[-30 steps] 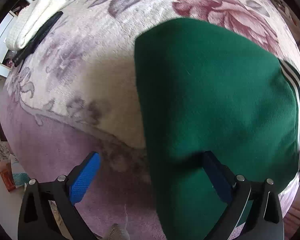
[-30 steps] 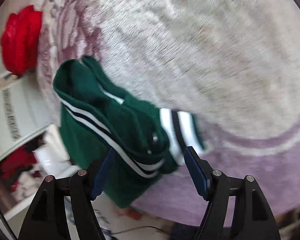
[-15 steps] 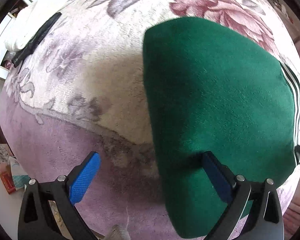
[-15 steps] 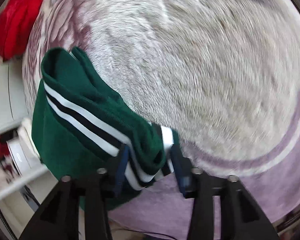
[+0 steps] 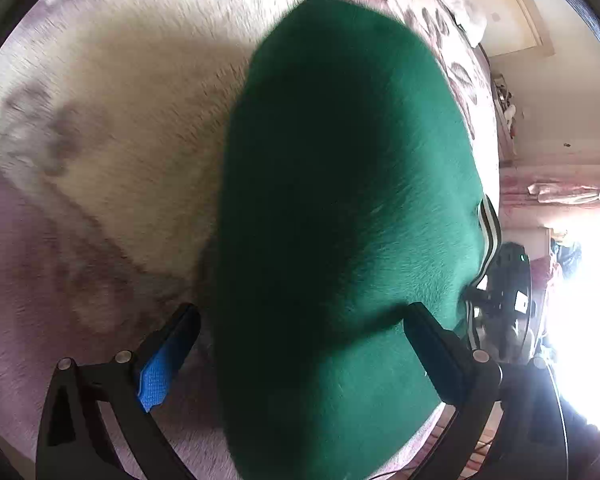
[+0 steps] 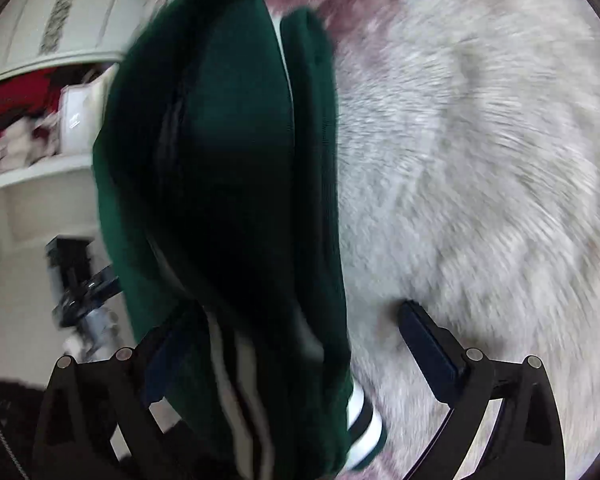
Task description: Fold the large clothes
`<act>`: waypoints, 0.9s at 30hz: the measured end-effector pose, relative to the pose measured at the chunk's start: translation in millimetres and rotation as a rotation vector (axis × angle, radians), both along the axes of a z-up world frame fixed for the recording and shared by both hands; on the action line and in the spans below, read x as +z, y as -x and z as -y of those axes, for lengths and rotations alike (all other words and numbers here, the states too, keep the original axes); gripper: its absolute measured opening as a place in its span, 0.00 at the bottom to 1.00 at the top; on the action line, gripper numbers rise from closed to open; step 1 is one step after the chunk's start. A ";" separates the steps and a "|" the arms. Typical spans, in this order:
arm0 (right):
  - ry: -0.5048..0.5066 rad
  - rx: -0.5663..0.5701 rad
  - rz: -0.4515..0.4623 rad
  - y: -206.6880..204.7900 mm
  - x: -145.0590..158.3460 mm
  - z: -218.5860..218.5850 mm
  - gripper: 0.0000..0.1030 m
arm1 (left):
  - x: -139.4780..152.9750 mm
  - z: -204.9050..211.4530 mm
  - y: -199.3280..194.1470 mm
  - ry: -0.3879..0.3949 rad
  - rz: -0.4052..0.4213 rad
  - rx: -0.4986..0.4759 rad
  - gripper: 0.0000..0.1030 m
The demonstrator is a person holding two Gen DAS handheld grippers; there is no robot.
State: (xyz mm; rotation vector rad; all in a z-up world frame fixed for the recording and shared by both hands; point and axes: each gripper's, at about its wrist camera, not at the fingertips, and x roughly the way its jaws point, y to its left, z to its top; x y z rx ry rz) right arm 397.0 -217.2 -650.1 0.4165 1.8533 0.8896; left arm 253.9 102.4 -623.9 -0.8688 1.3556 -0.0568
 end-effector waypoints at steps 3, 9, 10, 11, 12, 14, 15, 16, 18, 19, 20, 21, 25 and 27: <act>-0.061 0.029 -0.034 -10.4 -5.8 -11.9 1.00 | -11.9 6.2 -3.6 0.046 0.023 -0.005 1.00; -0.138 0.028 -0.070 -13.4 -8.8 -53.9 0.62 | -7.5 6.7 -8.4 0.026 0.075 0.005 0.89; -0.130 0.019 -0.067 -11.7 -9.2 -57.2 0.61 | -6.5 0.2 -8.4 0.031 0.072 0.017 0.82; -0.130 0.002 -0.063 -9.1 -7.8 -58.7 0.59 | -5.8 -7.3 -9.2 0.058 0.065 0.030 0.79; -0.137 -0.035 -0.072 -6.0 -5.6 -56.8 0.55 | -5.2 -9.8 -9.9 0.072 0.063 0.034 0.78; -0.186 -0.152 -0.124 6.7 1.4 -45.9 0.47 | 3.7 -16.7 -18.0 0.057 0.076 0.009 0.77; -0.221 -0.219 -0.162 15.7 4.0 -39.5 0.44 | 7.0 -17.6 -22.9 0.041 0.083 -0.018 0.77; -0.263 -0.288 -0.209 28.1 5.7 -33.8 0.43 | 9.4 -18.6 -30.4 0.031 0.088 -0.060 0.77; -0.266 -0.374 -0.249 49.6 4.7 -27.1 0.43 | 4.6 -19.6 -41.8 0.045 0.079 -0.133 0.77; -0.251 -0.398 -0.253 58.0 1.3 -25.4 0.43 | -2.0 -18.2 -47.4 0.053 0.065 -0.174 0.78; -0.237 -0.401 -0.244 59.4 -1.8 -24.8 0.43 | -7.2 -17.8 -50.8 0.065 0.056 -0.202 0.82; -0.218 -0.400 -0.228 58.0 -4.6 -24.8 0.46 | -12.5 -16.3 -52.6 0.082 0.052 -0.222 0.83; -0.149 -0.283 -0.099 41.4 -13.2 -36.1 0.67 | -17.3 -15.4 -62.8 0.133 0.040 -0.260 0.83; -0.157 -0.241 -0.097 35.3 -20.4 -43.2 0.72 | -17.5 -13.2 -65.5 0.136 0.047 -0.264 0.83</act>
